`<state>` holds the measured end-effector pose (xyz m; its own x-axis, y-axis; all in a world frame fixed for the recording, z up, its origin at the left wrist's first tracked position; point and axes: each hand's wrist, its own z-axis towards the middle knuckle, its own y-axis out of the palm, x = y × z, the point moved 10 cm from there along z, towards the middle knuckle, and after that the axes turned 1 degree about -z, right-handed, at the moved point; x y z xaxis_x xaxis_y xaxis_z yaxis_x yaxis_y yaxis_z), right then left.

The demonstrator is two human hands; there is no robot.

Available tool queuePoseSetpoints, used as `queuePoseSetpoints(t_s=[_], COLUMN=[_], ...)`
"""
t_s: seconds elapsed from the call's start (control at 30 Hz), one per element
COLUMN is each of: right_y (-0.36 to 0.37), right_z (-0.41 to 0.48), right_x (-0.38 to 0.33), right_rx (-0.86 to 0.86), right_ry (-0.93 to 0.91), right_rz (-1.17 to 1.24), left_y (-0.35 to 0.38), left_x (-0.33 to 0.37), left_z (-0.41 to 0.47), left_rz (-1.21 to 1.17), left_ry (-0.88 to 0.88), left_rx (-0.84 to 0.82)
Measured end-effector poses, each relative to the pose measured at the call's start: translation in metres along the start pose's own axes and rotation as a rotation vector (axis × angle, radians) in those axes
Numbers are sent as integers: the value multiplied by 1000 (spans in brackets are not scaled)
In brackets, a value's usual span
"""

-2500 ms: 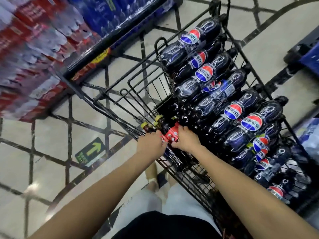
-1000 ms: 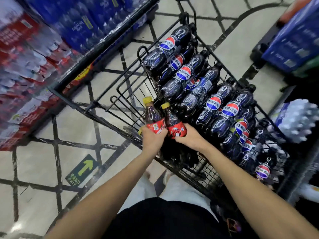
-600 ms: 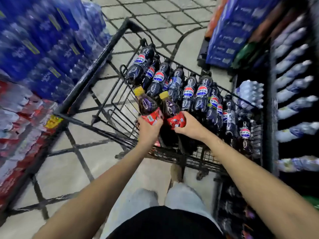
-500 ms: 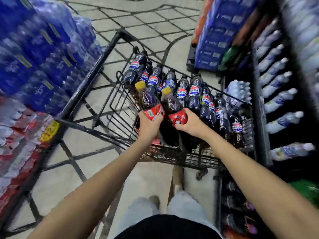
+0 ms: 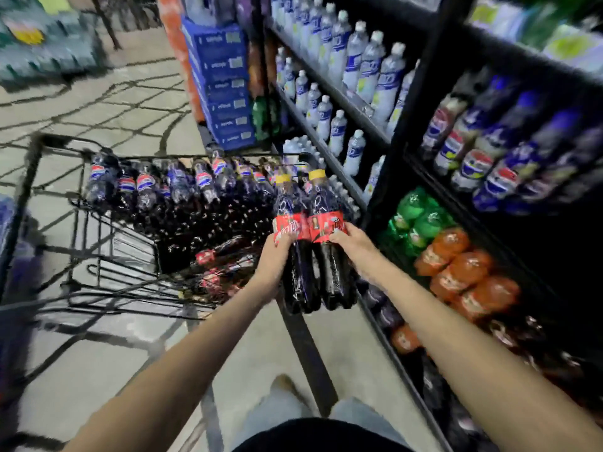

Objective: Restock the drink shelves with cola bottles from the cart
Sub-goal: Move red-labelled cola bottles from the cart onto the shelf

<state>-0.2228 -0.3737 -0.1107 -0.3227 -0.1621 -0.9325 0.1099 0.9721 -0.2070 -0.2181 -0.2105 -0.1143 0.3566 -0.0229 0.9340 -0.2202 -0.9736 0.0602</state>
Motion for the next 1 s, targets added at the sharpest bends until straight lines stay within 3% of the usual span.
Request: queuePoseSetpoints(t_s=[0.17, 0.27, 0.43, 0.73, 1.0], right_y=[-95, -137, -196, -270, -316], right_z=[-105, -200, -370, -622, -792], right_x=[90, 137, 201, 310, 368], right_rx=[274, 343, 482, 948, 1269], right_ry=[102, 120, 143, 321, 292], right_rz=[133, 219, 367, 609, 720], left_y=[102, 167, 275, 429, 539], left_x=[-42, -79, -158, -242, -296], left_z=[-71, -134, -246, -433, -574], left_rz=[158, 215, 274, 493, 674], left_ry=[79, 64, -44, -115, -56], left_rx=[-122, -221, -541, -952, -1214])
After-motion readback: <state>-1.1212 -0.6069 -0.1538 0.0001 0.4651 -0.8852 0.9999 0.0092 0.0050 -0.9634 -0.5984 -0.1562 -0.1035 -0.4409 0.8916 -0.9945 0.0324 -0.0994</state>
